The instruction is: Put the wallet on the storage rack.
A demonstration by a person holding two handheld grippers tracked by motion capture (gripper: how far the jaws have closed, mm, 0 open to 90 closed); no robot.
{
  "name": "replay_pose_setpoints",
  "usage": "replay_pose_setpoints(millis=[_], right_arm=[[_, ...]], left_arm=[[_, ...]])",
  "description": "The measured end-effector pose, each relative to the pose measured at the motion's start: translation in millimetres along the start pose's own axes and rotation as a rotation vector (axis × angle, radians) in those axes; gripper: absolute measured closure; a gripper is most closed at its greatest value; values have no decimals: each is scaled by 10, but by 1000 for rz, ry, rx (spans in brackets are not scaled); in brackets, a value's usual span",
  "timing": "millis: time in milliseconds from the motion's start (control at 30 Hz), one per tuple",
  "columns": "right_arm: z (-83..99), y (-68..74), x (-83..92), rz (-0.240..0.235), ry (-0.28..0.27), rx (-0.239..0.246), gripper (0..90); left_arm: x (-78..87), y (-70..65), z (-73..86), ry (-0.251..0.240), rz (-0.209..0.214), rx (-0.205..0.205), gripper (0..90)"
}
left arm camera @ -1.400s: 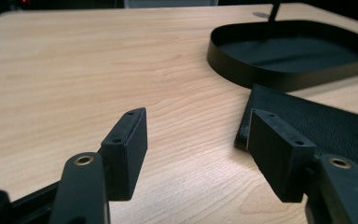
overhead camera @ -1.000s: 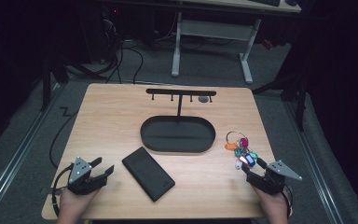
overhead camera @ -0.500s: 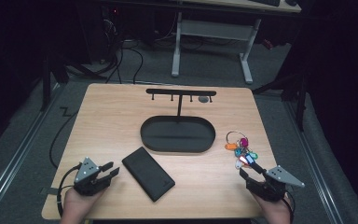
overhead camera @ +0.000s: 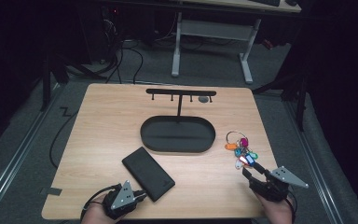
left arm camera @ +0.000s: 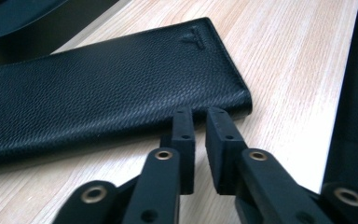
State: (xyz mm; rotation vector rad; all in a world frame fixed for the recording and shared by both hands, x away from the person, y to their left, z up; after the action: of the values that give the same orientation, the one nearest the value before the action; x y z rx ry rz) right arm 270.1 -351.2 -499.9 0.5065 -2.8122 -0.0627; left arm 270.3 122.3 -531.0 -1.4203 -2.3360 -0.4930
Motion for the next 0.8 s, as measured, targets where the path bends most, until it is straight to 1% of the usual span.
replay_pose_setpoints(millis=[133,167,200,300,367,433,500,533,567,600,633,667,733,800], right_arm=[[0,-7,-5,0,0,-9,456],[-6,-1,-9,0,-2,-6,459],[-9,1,-11,-4,-2,-3,460],[-5,2,-21,-10,-2,-5,461],[7,-13,-39,-11,4,-13,463],[11,-28,-48,-11,6,-19,466],[14,-41,-44,-8,6,-23,467],[15,-48,-40,-7,4,-26,467],[15,-48,-40,-7,4,-26,467],[16,-59,-32,-3,4,-34,468],[16,-59,-32,-3,4,-34,468],[14,-64,-29,-2,1,-36,468],[11,-71,-22,0,-3,-39,468],[10,-69,-16,1,-4,-39,468]], left_arm=[[-61,-49,-40,6,-1,2,848],[-80,-63,-44,10,1,-5,855],[-126,-92,-51,17,1,-24,855],[-167,-92,-69,16,6,-16,860],[-241,-90,-98,10,11,-14,862],[-326,-91,-126,18,9,-32,860],[-399,-86,-148,28,7,-39,860],[-497,-74,-177,31,4,-40,862],[-497,-74,-177,31,4,-40,865],[-595,-59,-223,28,-4,-45,871],[-595,-59,-223,28,-4,-45,876],[-652,-48,-254,30,-9,-52,876],[-714,-41,-298,21,-13,-56,880],[-698,-35,-336,-5,-17,-48,889]])
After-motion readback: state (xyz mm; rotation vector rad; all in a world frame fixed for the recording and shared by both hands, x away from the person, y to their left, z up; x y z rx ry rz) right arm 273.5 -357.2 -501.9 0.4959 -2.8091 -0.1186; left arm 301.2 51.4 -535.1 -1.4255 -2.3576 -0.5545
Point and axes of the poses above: each handheld gripper's, and its own axes: x roughly backward along the jaws, z roughly out of its underside, y roughly to its left, the point moved 1 cm from there along -x, roughly forward along the jaws, and after that the axes turned 10 degrees about -y, right-handed, at the moved point
